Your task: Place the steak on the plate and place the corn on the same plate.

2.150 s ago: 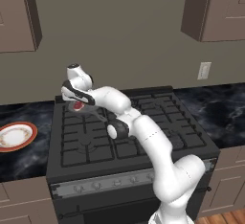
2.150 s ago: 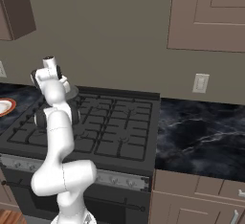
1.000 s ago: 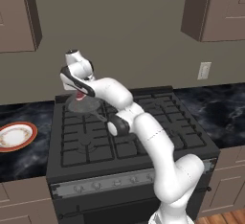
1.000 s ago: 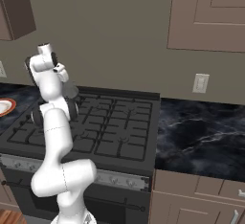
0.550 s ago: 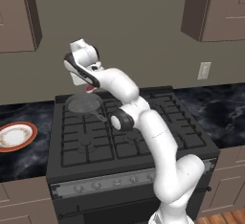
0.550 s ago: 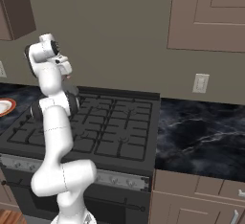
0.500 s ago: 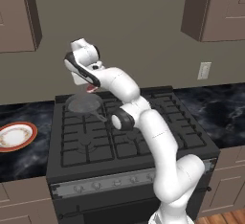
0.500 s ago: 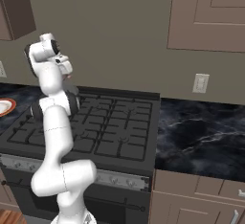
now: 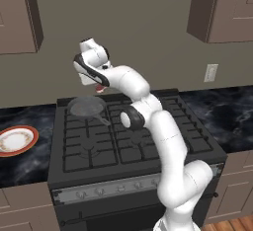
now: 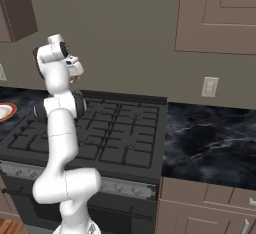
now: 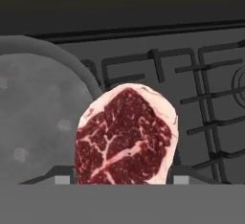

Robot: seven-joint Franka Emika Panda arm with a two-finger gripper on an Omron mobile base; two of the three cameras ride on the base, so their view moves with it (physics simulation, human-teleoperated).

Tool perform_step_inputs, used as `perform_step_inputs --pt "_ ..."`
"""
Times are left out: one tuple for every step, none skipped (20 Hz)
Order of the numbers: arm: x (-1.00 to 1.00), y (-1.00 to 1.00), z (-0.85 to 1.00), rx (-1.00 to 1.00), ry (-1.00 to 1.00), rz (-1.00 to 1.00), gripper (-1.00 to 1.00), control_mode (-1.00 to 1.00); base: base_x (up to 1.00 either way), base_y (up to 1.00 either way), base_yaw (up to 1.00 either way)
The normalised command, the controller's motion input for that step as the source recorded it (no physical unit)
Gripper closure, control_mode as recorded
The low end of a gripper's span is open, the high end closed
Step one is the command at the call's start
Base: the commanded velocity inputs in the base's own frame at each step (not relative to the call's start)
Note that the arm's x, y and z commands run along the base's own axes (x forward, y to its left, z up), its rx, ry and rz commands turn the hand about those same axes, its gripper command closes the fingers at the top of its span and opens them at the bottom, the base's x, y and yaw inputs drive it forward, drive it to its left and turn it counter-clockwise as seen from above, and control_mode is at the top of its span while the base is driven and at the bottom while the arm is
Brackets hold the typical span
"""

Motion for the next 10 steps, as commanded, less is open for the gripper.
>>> perform_step_inputs --pt "0.00 -0.37 -0.26 0.27 -0.17 0.27 1.00 -1.00 0.00 0.00 0.00" --pt "0.00 -0.46 -0.36 0.30 -0.17 0.27 1.00 -1.00 0.00 0.00 0.00" --pt "0.00 -0.51 -0.32 0.31 -0.19 0.27 1.00 -1.00 0.00 0.00 0.00" --pt "-0.06 -0.61 -0.21 0.30 -0.23 0.25 1.00 -1.00 0.00 0.00 0.00" --pt "-0.14 -0.60 -0.27 0.27 -0.28 0.25 1.00 -1.00 0.00 0.00 0.00" --pt "-0.21 -0.56 -0.41 0.24 -0.32 0.25 1.00 -1.00 0.00 0.00 0.00" --pt "-0.24 -0.62 -0.61 0.25 -0.31 0.27 1.00 -1.00 0.00 0.00 0.00" --pt "-0.28 -0.60 -0.59 0.23 -0.32 0.27 1.00 -1.00 0.00 0.00 0.00" --pt "-0.39 -0.58 -0.45 0.21 -0.37 0.26 1.00 -1.00 0.00 0.00 0.00" --pt "-0.49 -0.54 -0.27 0.21 -0.36 0.24 1.00 -1.00 0.00 0.00 0.00"
